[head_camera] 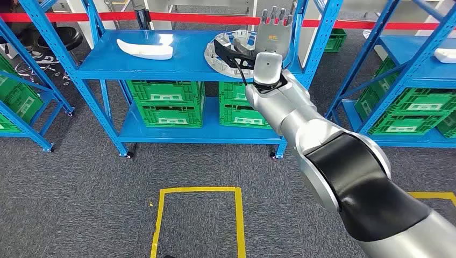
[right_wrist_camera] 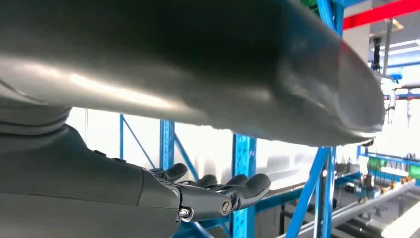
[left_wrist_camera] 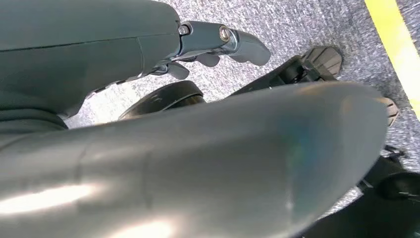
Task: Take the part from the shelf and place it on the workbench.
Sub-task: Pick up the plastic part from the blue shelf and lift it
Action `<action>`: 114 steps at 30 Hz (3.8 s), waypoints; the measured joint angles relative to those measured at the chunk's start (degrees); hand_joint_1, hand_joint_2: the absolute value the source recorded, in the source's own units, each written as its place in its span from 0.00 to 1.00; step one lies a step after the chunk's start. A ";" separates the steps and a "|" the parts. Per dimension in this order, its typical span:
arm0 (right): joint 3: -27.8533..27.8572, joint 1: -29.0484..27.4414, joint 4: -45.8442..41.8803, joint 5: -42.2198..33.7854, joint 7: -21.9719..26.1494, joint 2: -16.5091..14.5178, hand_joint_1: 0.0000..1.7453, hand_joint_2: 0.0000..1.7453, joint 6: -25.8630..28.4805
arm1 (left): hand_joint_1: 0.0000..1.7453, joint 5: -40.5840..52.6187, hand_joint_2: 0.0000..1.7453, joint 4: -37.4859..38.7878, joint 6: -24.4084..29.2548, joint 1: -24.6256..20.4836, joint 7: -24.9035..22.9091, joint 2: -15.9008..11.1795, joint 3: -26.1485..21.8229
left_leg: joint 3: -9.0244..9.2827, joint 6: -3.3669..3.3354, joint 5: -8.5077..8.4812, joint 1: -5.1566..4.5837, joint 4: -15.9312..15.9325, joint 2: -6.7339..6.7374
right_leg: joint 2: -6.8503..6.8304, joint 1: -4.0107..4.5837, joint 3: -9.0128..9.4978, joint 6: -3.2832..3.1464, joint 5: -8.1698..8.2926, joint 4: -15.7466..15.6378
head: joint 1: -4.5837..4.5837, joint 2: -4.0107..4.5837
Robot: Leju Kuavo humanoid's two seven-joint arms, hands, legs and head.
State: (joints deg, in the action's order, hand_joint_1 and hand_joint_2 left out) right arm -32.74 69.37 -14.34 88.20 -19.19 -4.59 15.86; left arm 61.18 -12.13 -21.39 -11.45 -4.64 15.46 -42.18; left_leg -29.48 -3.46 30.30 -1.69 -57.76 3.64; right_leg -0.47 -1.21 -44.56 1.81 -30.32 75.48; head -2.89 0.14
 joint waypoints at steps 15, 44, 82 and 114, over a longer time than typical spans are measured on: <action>0.65 -0.89 -0.04 0.03 0.21 -0.08 0.00 0.00 0.39 | 0.00 0.00 0.00 -0.08 0.01 -0.07 -0.50 0.19 0.05 | -6.35 4.38 2.73 1.16 -15.74 -3.40 | 1.00 0.81 7.97 -4.52 6.46 -17.47 | 0.64 0.00; 1.16 -1.38 -0.02 0.51 -0.17 -0.39 0.00 0.00 -0.09 | 0.00 0.05 0.00 -0.15 0.01 -0.78 -1.80 0.60 0.12 | -6.86 2.53 -6.30 1.03 -0.81 -3.27 | 0.69 1.35 9.92 -2.16 3.94 -16.71 | 0.71 0.01; 1.51 -2.25 -0.04 1.06 0.50 -0.11 0.00 0.00 0.05 | 0.00 -0.08 0.00 -0.28 0.00 -0.84 -1.54 0.54 0.44 | -10.33 4.28 -5.68 2.25 -7.22 -3.51 | 1.40 0.07 11.01 -2.88 1.91 -15.45 | 0.56 0.00; 2.26 -2.48 -0.01 1.18 0.29 0.90 0.00 0.00 -0.15 | 0.00 0.54 0.00 -0.26 0.01 -0.68 -1.54 0.80 0.67 | -3.91 3.87 -2.98 2.79 -0.83 -3.62 | 0.37 -1.21 8.28 0.66 3.19 -14.74 | -0.22 0.01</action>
State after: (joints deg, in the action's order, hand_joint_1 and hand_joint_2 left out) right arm -30.49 66.89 -14.35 89.38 -18.90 -3.69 15.71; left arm 61.72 -12.39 -21.38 -12.13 -6.18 16.27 -41.52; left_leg -33.39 0.42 27.32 1.10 -58.58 0.02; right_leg -0.10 -2.43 -36.27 2.48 -27.13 60.73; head -3.11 0.15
